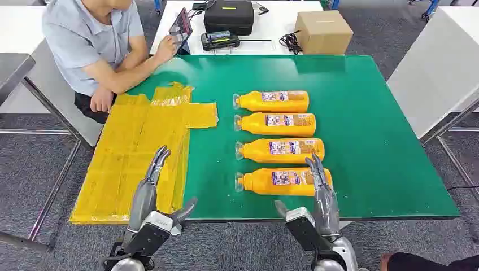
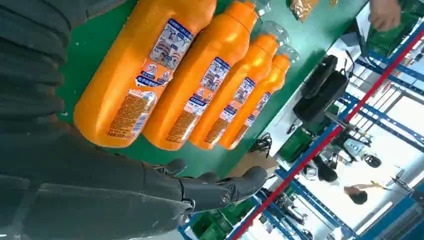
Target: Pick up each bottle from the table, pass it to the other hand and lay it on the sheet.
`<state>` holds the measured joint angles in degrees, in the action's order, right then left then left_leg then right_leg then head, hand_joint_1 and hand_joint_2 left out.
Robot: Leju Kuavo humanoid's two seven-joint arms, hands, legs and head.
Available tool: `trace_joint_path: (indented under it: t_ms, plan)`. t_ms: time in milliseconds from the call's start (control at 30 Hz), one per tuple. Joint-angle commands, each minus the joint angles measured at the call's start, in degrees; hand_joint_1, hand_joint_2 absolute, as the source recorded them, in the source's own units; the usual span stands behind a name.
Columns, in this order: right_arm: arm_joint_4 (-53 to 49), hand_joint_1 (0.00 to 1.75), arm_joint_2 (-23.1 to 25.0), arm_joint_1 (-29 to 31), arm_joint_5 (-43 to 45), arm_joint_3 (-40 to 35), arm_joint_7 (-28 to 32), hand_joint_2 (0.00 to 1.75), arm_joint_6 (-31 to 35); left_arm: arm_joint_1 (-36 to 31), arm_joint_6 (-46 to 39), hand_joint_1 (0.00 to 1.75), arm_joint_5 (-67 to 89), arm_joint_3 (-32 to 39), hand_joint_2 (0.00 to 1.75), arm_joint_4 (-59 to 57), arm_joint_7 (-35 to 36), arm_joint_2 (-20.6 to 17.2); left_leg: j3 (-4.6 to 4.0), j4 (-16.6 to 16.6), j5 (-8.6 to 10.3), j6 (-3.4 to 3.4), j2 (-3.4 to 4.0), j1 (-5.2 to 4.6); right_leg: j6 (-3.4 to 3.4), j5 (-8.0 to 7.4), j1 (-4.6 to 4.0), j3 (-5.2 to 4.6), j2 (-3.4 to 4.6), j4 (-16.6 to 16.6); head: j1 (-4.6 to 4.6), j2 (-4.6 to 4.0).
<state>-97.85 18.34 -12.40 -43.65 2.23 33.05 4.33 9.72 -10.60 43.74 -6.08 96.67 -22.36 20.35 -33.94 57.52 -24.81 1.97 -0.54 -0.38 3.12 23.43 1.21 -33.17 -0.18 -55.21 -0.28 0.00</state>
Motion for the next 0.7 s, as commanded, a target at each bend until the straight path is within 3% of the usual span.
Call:
trace_joint_path:
  t_ms: [33, 600, 633, 700]
  plan:
    - [1.36, 0.0, 0.63, -0.22, 0.15, 0.5, -0.22, 1.75, -0.01, -0.72, 0.14, 0.0, 0.07, -0.25, 1.75, -2.16, 0.13, -0.35, 0.15, -0.04, -0.05, -0.09, 0.0, 0.05, -0.11, 0.05, -0.05, 0.15, -0.02, 0.04, 0.0, 0.0]
    - [2.7, 0.0, 1.02, -0.21, 0.44, 0.59, 0.43, 1.75, -0.14, -0.19, 0.76, 0.0, 1.37, -0.68, 1.75, -2.17, 0.85, -0.35, 0.22, -0.01, -0.1, -0.14, 0.04, 0.1, -0.16, 0.08, -0.11, 0.24, 0.0, 0.05, 0.0, 0.0]
    - [2.73, 0.0, 0.82, -0.21, -0.34, 0.45, 0.17, 1.75, 0.33, -0.21, 0.71, 0.0, 1.33, -0.68, 1.75, -2.2, 0.83, -0.35, 0.25, -0.01, -0.13, -0.16, 0.05, 0.11, -0.19, 0.1, -0.12, 0.27, 0.01, 0.05, 0.0, 0.0]
    - [4.2, 0.0, -2.33, 0.22, -13.16, -2.91, -5.2, 1.75, 5.53, -0.68, 0.48, 0.0, 1.0, -0.36, 1.75, -2.61, 0.63, -0.35, 0.17, -0.05, -0.06, -0.1, 0.02, 0.07, -0.12, 0.05, -0.07, 0.17, 0.0, 0.06, 0.0, 0.0]
